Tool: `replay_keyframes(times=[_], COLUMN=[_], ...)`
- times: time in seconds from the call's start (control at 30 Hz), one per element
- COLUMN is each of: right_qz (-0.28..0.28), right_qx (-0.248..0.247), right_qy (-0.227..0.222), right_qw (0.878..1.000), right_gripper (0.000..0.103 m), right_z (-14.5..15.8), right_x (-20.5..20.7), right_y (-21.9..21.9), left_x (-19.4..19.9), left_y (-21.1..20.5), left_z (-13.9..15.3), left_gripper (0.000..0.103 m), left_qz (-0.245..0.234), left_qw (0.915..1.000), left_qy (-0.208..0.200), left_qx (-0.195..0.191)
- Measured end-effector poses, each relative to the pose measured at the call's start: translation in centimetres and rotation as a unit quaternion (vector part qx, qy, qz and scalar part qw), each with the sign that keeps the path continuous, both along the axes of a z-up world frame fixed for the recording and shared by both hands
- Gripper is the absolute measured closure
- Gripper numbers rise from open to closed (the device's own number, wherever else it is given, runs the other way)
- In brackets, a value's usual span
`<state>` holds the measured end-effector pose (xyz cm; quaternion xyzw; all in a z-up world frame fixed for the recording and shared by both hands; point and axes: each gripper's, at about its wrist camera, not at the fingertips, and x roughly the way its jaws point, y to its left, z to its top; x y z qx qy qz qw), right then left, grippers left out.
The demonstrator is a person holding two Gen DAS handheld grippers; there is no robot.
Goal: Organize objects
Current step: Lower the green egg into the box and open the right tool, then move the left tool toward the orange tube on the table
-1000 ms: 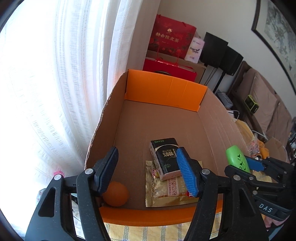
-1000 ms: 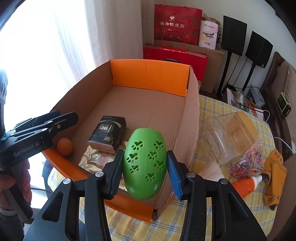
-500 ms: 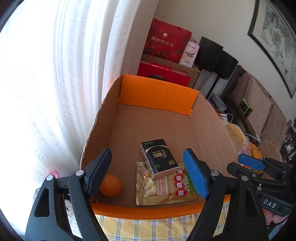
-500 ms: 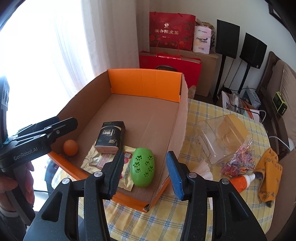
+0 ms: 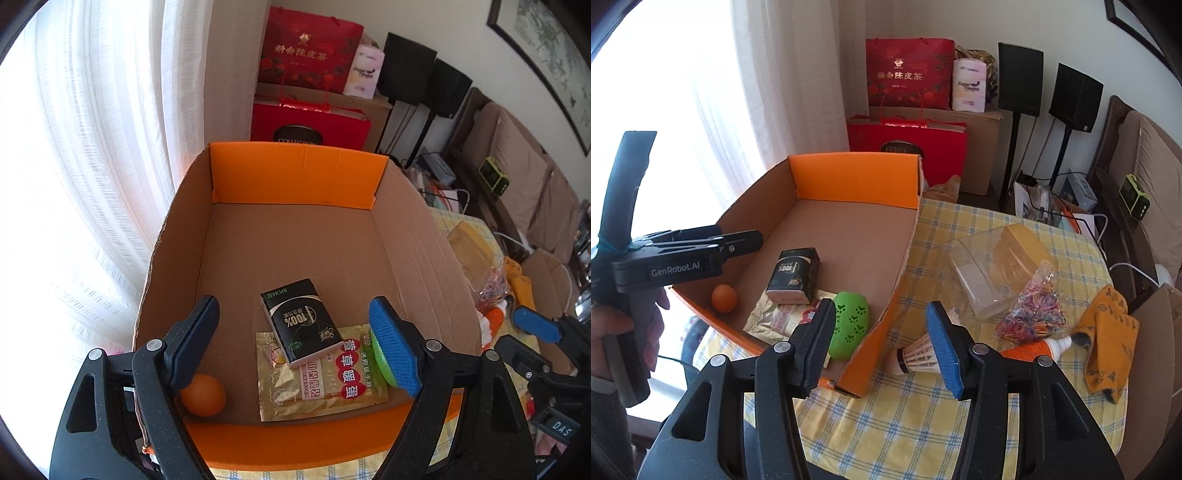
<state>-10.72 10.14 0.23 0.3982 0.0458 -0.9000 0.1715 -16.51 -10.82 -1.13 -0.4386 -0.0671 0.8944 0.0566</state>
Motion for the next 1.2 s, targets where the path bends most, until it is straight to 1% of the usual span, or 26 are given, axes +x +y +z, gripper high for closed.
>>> replay_keyframes(times=[0.03, 0.13, 0.2, 0.23, 0.27, 0.37, 0.47, 0.53, 0.67, 0.8, 1.07, 1.2], right_qz=[-0.002, -0.01, -0.018, -0.023, -0.028, -0.044, -0.061, -0.073, -0.102, -0.13, -0.156, -0.159], right_qx=[-0.001, -0.005, -0.009, -0.01, -0.011, -0.015, -0.013, -0.01, -0.013, -0.013, -0.016, -0.022], right_qy=[0.0, -0.002, -0.004, -0.004, -0.004, -0.002, -0.001, 0.0, -0.002, -0.002, -0.008, -0.017], right_qw=[1.0, 1.0, 1.0, 1.0, 1.0, 0.999, 0.998, 0.997, 0.995, 0.991, 0.988, 0.987], right_gripper=[0.047, 0.038, 0.03, 0.029, 0.027, 0.023, 0.021, 0.021, 0.02, 0.02, 0.02, 0.021], right_z=[-0.1, -0.2, -0.3, -0.3, -0.3, -0.2, -0.1, 0.0, 0.0, 0.0, -0.5, -1.4], right_x=[0.0, 0.1, 0.0, 0.0, 0.0, 0.0, 0.1, 0.1, 0.3, 0.5, 0.9, 1.0], right_y=[0.2, 1.2, 2.0, 2.4, 3.0, 4.5, 6.1, 7.1, 10.1, 13.0, 16.1, 16.7], left_x=[-0.1, 0.2, 0.5, 0.6, 0.8, 1.5, 2.0, 2.6, 3.8, 4.6, 5.6, 6.0], left_y=[0.1, 0.5, 0.9, 1.2, 1.6, 2.8, 4.1, 5.1, 7.3, 9.3, 12.8, 13.3], left_z=[0.2, 0.8, 1.2, 1.4, 1.6, 2.1, 2.6, 2.9, 3.4, 3.5, 2.6, 1.7], left_gripper=[0.022, 0.022, 0.02, 0.016, 0.014, 0.012, 0.011, 0.009, 0.009, 0.009, 0.009, 0.009], left_qz=[-0.001, -0.004, -0.01, -0.014, -0.019, -0.034, -0.05, -0.061, -0.086, -0.109, -0.147, -0.151], left_qw=[1.0, 0.9995, 0.9989, 0.9986, 0.9982, 0.9972, 0.996, 0.9949, 0.9924, 0.9892, 0.9847, 0.9845], left_qy=[0.0, 0.009, 0.016, 0.02, 0.024, 0.036, 0.047, 0.054, 0.064, 0.069, 0.07, 0.062], left_qx=[0.003, 0.029, 0.043, 0.047, 0.051, 0.057, 0.057, 0.06, 0.06, 0.068, 0.062, 0.064])
